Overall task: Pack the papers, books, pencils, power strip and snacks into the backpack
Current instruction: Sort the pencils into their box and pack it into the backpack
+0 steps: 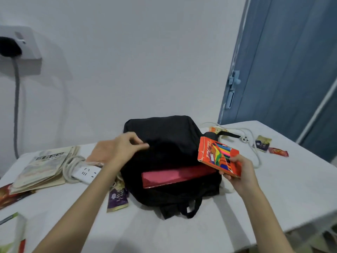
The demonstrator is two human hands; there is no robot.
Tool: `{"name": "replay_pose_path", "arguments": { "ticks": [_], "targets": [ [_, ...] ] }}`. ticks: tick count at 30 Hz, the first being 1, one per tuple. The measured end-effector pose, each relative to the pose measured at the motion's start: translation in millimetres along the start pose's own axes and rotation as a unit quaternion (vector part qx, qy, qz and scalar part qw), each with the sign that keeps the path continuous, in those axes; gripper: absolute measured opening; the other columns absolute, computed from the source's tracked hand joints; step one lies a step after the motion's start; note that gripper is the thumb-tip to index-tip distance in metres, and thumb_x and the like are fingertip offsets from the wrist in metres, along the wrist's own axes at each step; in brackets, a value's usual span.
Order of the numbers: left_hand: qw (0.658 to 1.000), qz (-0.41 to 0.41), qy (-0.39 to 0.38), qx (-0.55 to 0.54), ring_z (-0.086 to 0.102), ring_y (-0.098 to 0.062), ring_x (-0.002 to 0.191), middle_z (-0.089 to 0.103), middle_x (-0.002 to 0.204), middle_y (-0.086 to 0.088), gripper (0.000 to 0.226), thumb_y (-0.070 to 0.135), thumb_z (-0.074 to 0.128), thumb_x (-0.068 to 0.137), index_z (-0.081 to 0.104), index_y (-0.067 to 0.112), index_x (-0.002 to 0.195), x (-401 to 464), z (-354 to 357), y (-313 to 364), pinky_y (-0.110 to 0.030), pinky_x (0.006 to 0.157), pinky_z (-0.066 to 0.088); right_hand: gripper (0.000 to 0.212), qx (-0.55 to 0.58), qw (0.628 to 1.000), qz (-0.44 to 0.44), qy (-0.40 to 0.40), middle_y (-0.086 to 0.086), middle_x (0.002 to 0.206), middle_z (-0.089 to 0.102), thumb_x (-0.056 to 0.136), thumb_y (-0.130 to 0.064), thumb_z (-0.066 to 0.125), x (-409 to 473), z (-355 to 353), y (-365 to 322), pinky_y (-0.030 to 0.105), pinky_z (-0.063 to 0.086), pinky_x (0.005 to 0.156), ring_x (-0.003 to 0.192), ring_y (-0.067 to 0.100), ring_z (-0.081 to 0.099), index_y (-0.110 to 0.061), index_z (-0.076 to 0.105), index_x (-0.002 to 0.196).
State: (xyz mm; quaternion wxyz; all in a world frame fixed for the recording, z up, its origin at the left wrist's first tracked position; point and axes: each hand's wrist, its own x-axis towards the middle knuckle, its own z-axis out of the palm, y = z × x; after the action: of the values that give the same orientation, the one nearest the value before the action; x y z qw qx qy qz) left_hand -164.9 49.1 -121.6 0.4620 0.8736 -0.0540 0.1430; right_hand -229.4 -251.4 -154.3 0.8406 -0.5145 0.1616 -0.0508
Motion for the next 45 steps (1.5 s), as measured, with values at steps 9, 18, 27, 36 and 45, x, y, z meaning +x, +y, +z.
{"name": "replay_pose_path", "arguments": {
  "ticks": [9,18,27,36,45],
  "targets": [
    [0.925,0.171,-0.154,0.301,0.044,-0.012,0.100,0.044,0.110,0.004,0.065,0.049,0.079,0.061,0.049,0.017,0.109,1,36,-39,-0.016,0.085,0.037,0.067,-0.031,0.999,0.001,0.017,0.015,0.099,0.061,0.052,-0.018,0.054,24,0,0,0.015,0.039,0.035,0.064,0.020,0.063,-0.010,0.049,0.118],
    [0.955,0.152,0.101,0.232,0.065,-0.034,0.088,0.070,0.096,-0.018,0.028,0.025,0.062,0.088,0.066,0.004,0.106,64,0,-3,-0.036,0.077,0.047,0.041,-0.056,0.996,0.056,-0.050,0.014,0.089,0.065,0.071,-0.022,0.055,29,9,9,0.019,0.042,0.035,0.066,0.024,0.064,-0.007,0.056,0.109],
    [0.962,0.162,0.129,0.177,0.065,-0.022,0.087,0.073,0.093,-0.006,0.022,0.025,0.066,0.085,0.071,0.010,0.101,78,2,17,-0.025,0.077,0.045,0.018,-0.004,0.986,0.154,-0.055,0.016,0.078,0.058,0.086,0.007,0.044,70,97,36,0.026,0.051,0.038,0.064,0.023,0.058,0.002,0.052,0.101],
    [0.969,0.134,0.091,0.186,0.063,-0.015,0.085,0.073,0.092,-0.002,0.021,0.029,0.066,0.085,0.071,0.015,0.099,78,-5,6,-0.022,0.076,0.045,0.023,-0.202,0.976,0.050,-0.068,0.016,0.090,0.067,0.086,-0.007,0.058,111,169,93,0.044,0.058,0.070,0.073,0.028,0.067,0.002,0.052,0.107],
    [0.986,0.084,0.063,0.130,0.062,-0.013,0.095,0.069,0.098,0.005,0.028,0.028,0.070,0.081,0.068,0.017,0.106,56,-1,5,-0.013,0.078,0.040,0.019,-0.364,0.924,0.013,-0.120,0.005,0.080,0.063,0.086,-0.008,0.063,97,154,88,0.024,0.049,0.055,0.066,0.014,0.058,-0.001,0.067,0.103]
  ]
}}
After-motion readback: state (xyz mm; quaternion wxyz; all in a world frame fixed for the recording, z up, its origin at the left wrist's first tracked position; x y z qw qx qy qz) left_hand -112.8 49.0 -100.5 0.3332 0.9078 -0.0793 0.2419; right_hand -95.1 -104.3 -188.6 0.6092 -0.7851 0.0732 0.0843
